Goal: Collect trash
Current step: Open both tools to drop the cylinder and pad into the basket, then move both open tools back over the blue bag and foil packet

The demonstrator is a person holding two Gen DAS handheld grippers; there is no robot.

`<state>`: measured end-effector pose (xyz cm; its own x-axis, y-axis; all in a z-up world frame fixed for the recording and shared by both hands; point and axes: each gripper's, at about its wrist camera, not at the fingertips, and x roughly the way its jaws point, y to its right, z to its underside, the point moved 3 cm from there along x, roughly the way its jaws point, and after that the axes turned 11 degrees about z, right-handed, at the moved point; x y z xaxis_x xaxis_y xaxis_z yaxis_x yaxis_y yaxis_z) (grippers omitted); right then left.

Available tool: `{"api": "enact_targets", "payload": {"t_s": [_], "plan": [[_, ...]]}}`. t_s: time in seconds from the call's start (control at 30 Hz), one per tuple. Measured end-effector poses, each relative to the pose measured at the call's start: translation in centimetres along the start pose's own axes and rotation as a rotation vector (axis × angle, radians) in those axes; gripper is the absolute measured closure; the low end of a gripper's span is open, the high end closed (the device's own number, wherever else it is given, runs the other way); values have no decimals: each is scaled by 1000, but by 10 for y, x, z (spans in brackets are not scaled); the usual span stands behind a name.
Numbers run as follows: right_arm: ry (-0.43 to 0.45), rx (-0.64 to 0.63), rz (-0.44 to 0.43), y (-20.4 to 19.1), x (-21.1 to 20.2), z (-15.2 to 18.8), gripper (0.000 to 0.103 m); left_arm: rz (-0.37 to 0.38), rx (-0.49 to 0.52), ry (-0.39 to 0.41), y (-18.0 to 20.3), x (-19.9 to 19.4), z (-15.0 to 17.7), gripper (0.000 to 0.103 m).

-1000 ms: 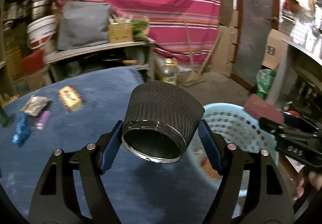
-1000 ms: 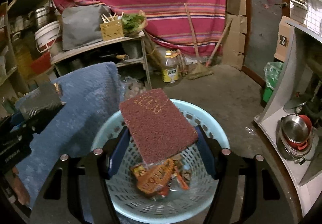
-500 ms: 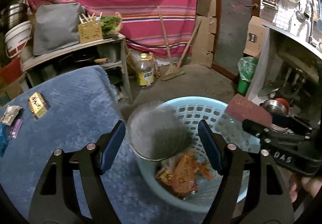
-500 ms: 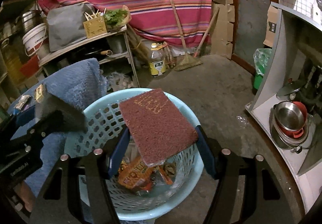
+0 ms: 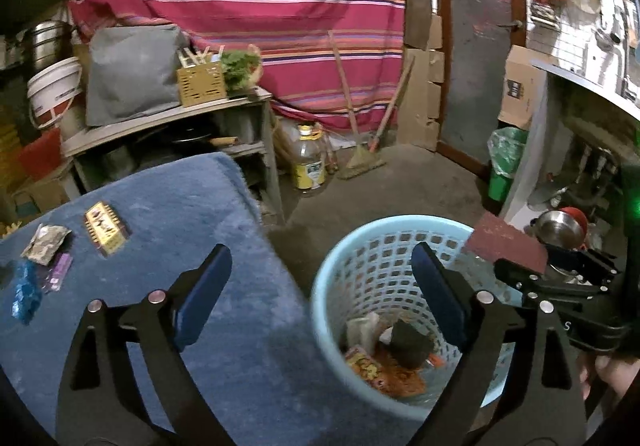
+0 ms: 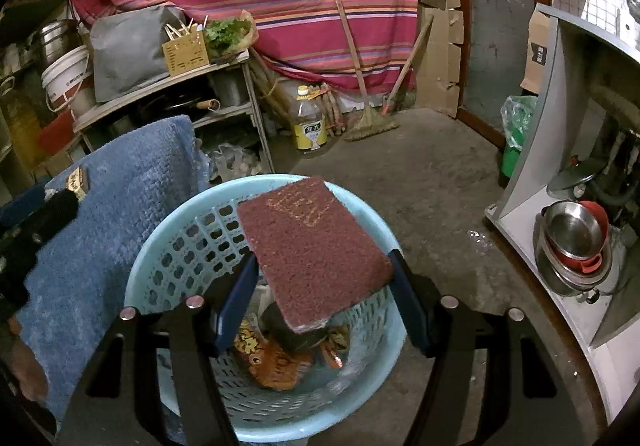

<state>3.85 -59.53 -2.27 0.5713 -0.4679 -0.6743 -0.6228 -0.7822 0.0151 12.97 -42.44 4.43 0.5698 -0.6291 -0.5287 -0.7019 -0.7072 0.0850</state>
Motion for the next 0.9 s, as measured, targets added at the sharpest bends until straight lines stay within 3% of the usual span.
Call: {"api": "enact_targets", "payload": {"t_s": [0.13,0.43,0.57,0.9], "plan": [[5,-14,-8,-13,1,1,38,-41,-25,26,-21,-16,-1,7],[26,-37,-12,-43,-1,-6,37,-135,-46,55,-74,-55,3,6],[26,-28,-5,-50,1,-6,23,-168,-81,70,-98,-74,6,6],[51,-59,-29,-97,-14,2,19,-292,-127,91,-162,-117,20,6]]}}
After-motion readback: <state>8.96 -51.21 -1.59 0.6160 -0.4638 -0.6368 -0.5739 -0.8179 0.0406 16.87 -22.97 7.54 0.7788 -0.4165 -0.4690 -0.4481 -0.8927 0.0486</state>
